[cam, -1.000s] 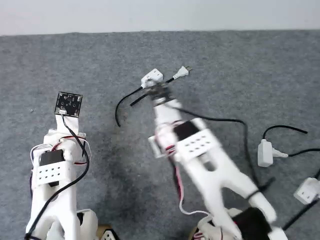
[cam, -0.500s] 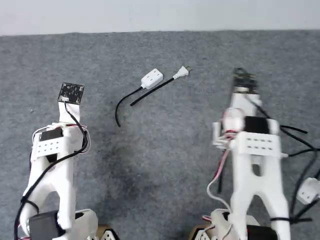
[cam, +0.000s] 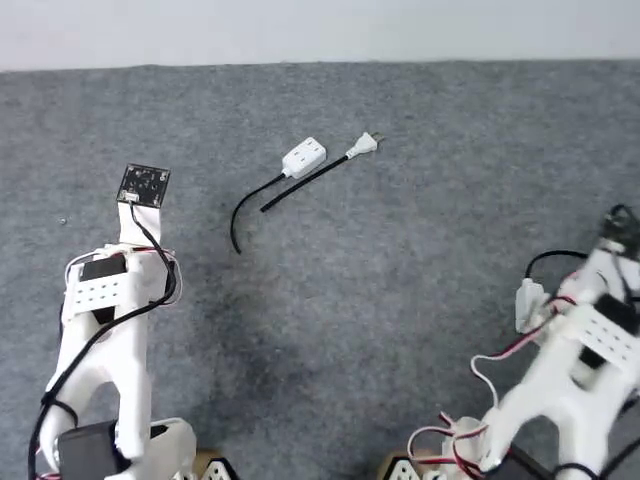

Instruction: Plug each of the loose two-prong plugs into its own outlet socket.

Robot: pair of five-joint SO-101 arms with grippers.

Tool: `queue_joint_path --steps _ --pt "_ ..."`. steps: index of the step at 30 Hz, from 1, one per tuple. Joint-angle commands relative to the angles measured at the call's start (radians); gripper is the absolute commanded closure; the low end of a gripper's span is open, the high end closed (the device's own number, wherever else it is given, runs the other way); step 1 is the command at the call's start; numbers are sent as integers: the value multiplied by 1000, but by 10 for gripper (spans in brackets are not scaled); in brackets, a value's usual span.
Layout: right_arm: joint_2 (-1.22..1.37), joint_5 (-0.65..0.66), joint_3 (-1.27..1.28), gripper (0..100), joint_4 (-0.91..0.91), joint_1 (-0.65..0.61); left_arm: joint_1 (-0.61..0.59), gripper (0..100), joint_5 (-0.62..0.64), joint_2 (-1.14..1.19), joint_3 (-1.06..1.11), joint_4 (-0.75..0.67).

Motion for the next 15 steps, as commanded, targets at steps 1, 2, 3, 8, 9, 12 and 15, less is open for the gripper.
queue_joint_path --steps 1,2,3,8,9,12,15 --pt "-42 44 0 989 -73 99 9 984 8 0 -36 6" --pt "-42 43 0 988 -79 119 9 984 9 0 -36 6" --pt "-44 44 0 979 -77 134 9 984 9 0 -36 6" --pt "-54 37 -25 794 18 125 11 913 12 0 -31 15" --pt "-54 37 -38 757 51 111 11 897 23 0 -31 25" --pt "-54 37 -92 723 163 81 9 885 40 0 -31 31" --pt "-54 35 -158 764 266 62 9 885 38 0 -31 31"
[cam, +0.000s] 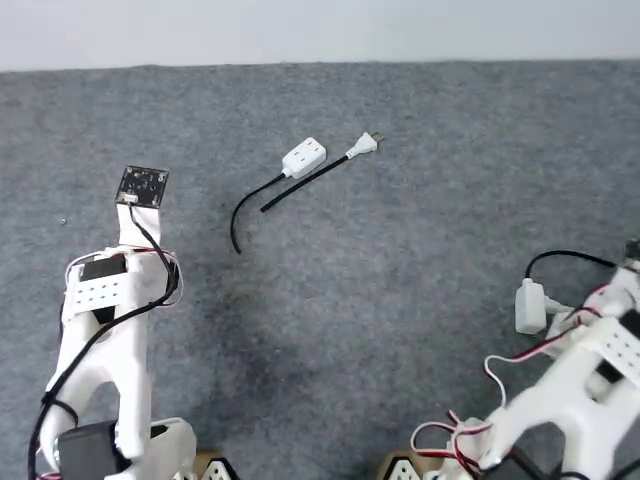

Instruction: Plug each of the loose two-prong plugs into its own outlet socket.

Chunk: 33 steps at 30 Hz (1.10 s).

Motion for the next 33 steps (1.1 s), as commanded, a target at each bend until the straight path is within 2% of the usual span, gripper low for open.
queue_joint_path --steps 1,4,9,11,14,18,23,27,29,33 --pt "-42 5 -129 781 120 -30 9 885 12 0 -31 8" --pt "-42 -2 -203 820 213 -30 9 885 12 0 -31 8" --pt "-42 -152 -308 932 318 -54 11 885 9 0 -31 9" --pt "-42 -184 -321 995 348 -110 12 885 -17 0 -31 11" --pt "-42 -236 -298 978 371 -249 40 881 -35 0 -30 35" --pt "-31 -258 -201 978 226 -450 75 880 -94 0 -30 49" --pt "-31 -328 72 978 -99 -630 117 819 -106 0 -39 52" --pt "-31 -284 247 978 -328 -687 180 708 -107 9 -91 46" --pt "-31 -278 256 978 -337 -693 215 674 -107 11 -128 29" --pt "-31 -272 256 978 -338 -693 299 673 -155 61 -203 -25"
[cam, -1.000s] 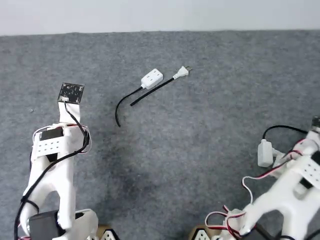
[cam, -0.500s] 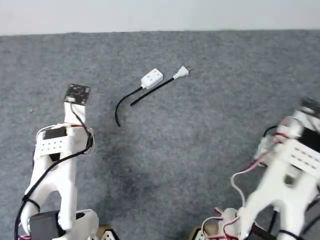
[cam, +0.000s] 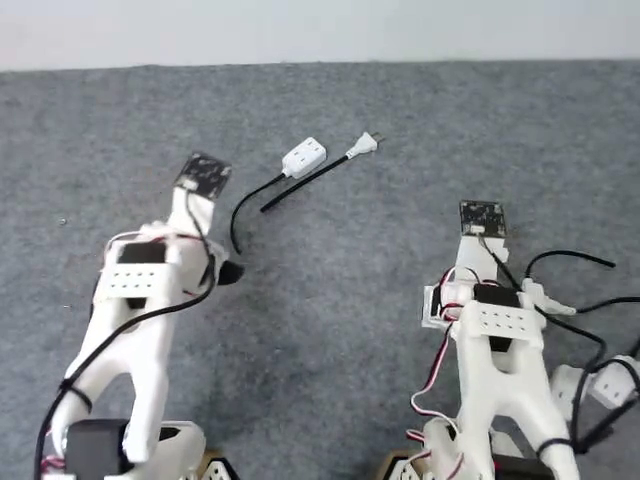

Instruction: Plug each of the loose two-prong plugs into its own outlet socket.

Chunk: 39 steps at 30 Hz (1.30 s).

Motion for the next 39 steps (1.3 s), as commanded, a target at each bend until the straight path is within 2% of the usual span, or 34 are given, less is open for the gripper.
queue_joint_path --steps 1,5,14,19,24,35,39 --pt "-25 12 -6 978 -22 -12 72 673 -55 64 -125 -41" --pt "-25 14 -6 978 -24 -12 91 673 -63 281 -337 -15" --pt "-25 14 -8 978 -31 -13 34 673 -68 784 -964 209" --pt "-25 14 -6 978 -41 -39 20 674 -69 982 -1175 244" --pt "-25 14 -5 978 -45 -56 15 697 -68 1077 -1257 272" --pt "-25 14 -3 978 -45 -56 38 984 -68 1123 -1247 230" --pt "-25 14 -2 978 -45 -54 40 986 -68 1115 -1248 235"
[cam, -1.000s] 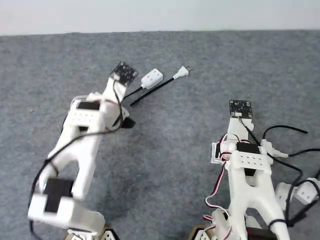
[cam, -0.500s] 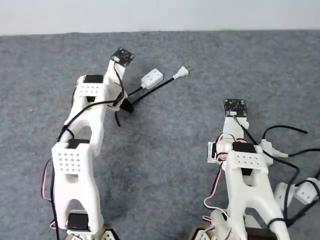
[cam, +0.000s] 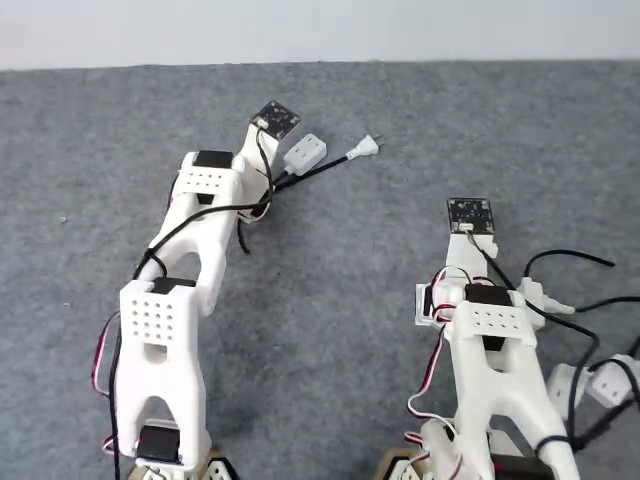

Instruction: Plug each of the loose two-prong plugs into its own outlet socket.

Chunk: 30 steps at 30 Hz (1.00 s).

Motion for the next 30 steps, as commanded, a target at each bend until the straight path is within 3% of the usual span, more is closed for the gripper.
queue_joint_path --steps 1,6,14,17,20,23,27,30 --pt "-25 11 -2 978 -18 -7 -26 986 -9 -8 -27 -35" --pt "-25 11 -2 978 -19 -8 -28 987 -6 -52 -25 9" --pt "-25 9 -2 978 -19 -10 11 987 -3 -210 -19 339" --pt "-25 9 -2 978 -19 -10 0 987 97 -262 -19 410" --pt "-25 9 -2 978 -19 -10 -9 987 304 -307 -18 500" --pt "-25 9 -2 978 -19 -10 11 987 347 -344 -12 578" --pt "-25 9 -2 978 -19 -10 78 987 373 -404 140 592" --pt "-25 9 -2 978 -19 -10 143 988 410 -470 363 488"
